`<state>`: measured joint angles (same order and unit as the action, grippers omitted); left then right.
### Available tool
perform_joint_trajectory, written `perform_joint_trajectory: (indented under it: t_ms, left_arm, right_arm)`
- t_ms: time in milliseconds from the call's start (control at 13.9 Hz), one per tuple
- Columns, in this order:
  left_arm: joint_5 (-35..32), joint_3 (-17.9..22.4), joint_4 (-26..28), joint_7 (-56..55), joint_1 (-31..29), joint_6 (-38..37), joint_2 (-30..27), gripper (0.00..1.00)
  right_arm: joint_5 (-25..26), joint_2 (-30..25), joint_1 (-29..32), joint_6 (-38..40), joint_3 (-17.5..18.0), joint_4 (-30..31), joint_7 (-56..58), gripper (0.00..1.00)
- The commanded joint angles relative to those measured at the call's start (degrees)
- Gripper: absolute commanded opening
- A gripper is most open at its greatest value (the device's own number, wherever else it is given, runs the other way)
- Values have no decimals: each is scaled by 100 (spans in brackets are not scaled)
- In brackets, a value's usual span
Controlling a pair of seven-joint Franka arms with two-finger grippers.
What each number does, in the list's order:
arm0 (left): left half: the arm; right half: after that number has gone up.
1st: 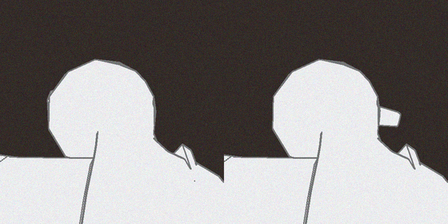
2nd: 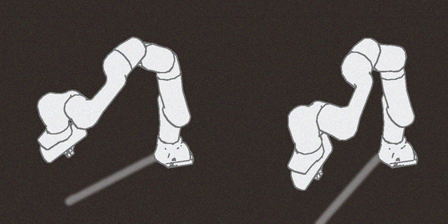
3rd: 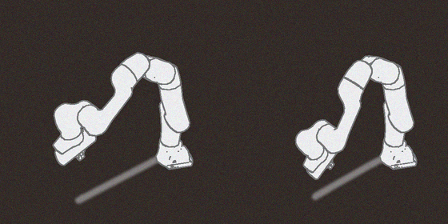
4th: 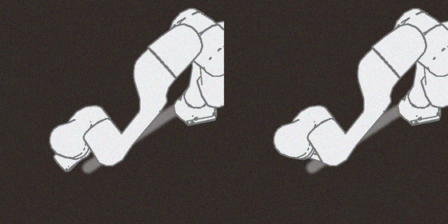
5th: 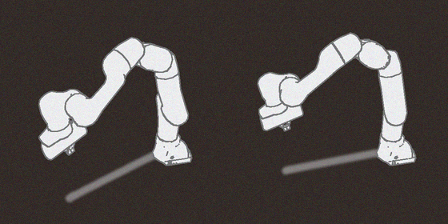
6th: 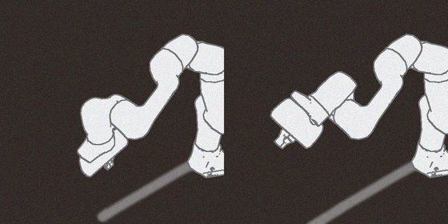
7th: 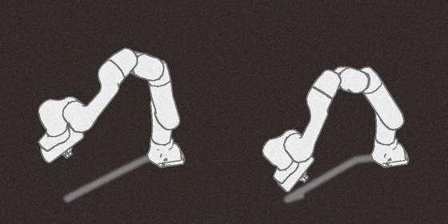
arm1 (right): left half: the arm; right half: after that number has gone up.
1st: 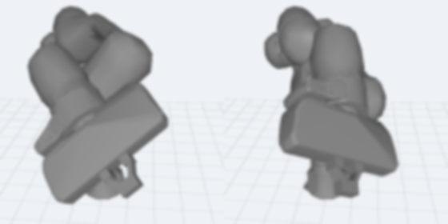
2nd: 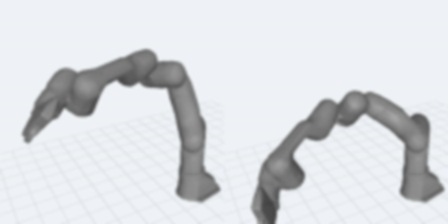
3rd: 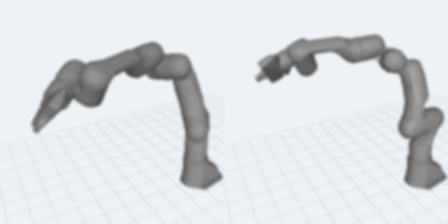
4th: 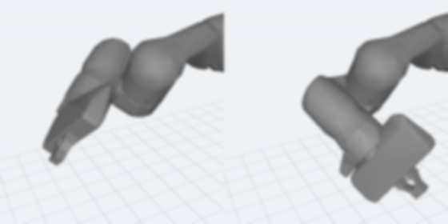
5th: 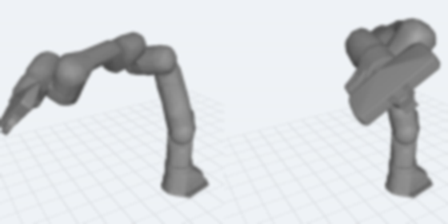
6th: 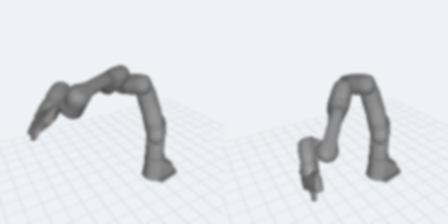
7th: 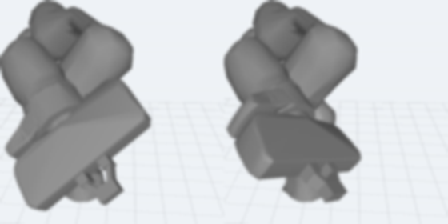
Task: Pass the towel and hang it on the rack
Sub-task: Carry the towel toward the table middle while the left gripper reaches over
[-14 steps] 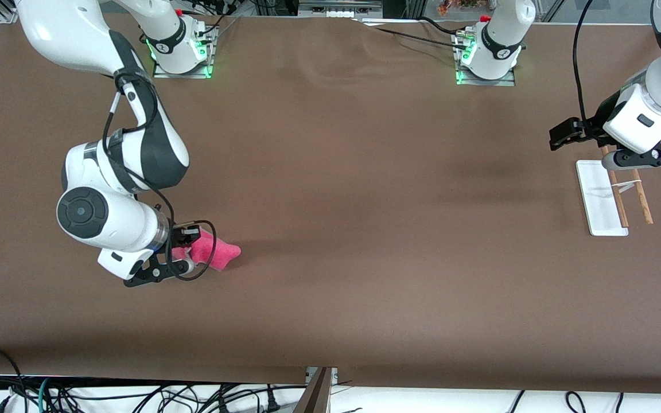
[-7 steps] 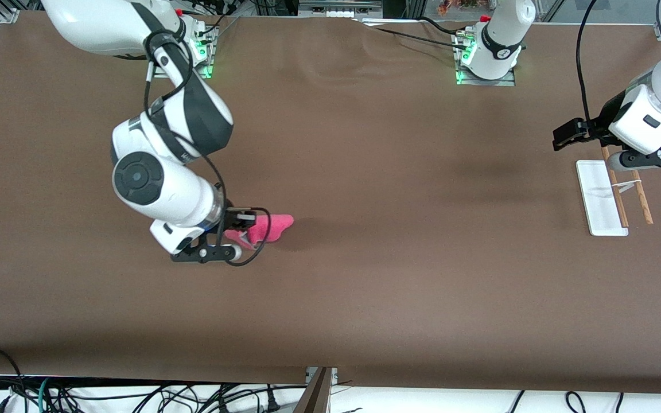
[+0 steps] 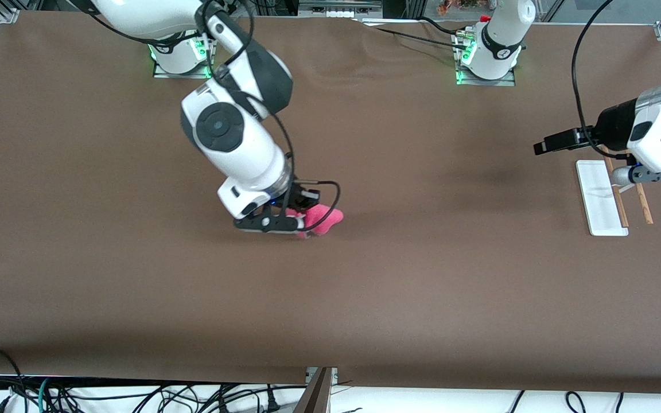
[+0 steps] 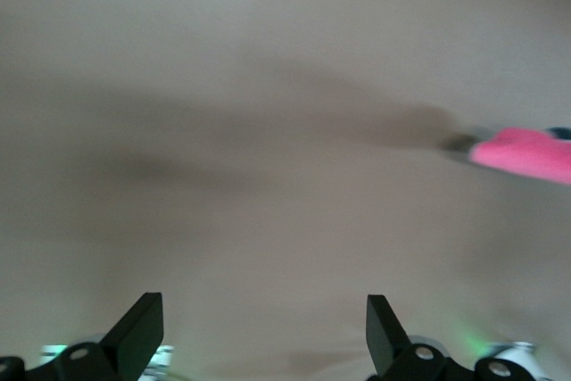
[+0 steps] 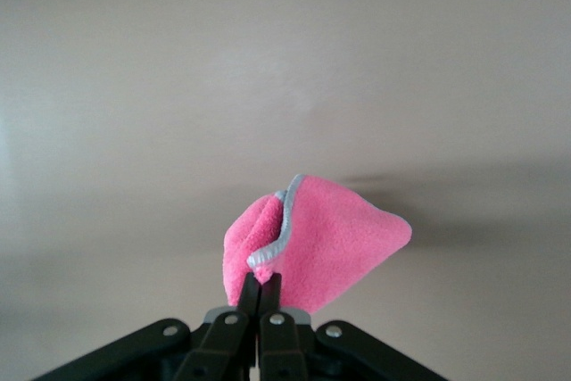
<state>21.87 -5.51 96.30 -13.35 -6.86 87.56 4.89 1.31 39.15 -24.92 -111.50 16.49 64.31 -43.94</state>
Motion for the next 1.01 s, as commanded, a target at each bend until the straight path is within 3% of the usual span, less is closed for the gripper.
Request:
perform_joint_trajectory:
  t_ms: [0,505,938]
  left_arm:
    - [423,-30,-164,-37,-61,67,231,100]
    - [415,-135,414,3764,10,1376,152,100]
    - [686,-731,662,5973,10,2421,179,100]
  right_arm:
    - [-43,48,-241,-47,-15,-146,-281,0]
    - [-60,-417,-294,-38,442,-507,-703,0]
    - [-52,-417,-390,-196,513,-577,-1002,0]
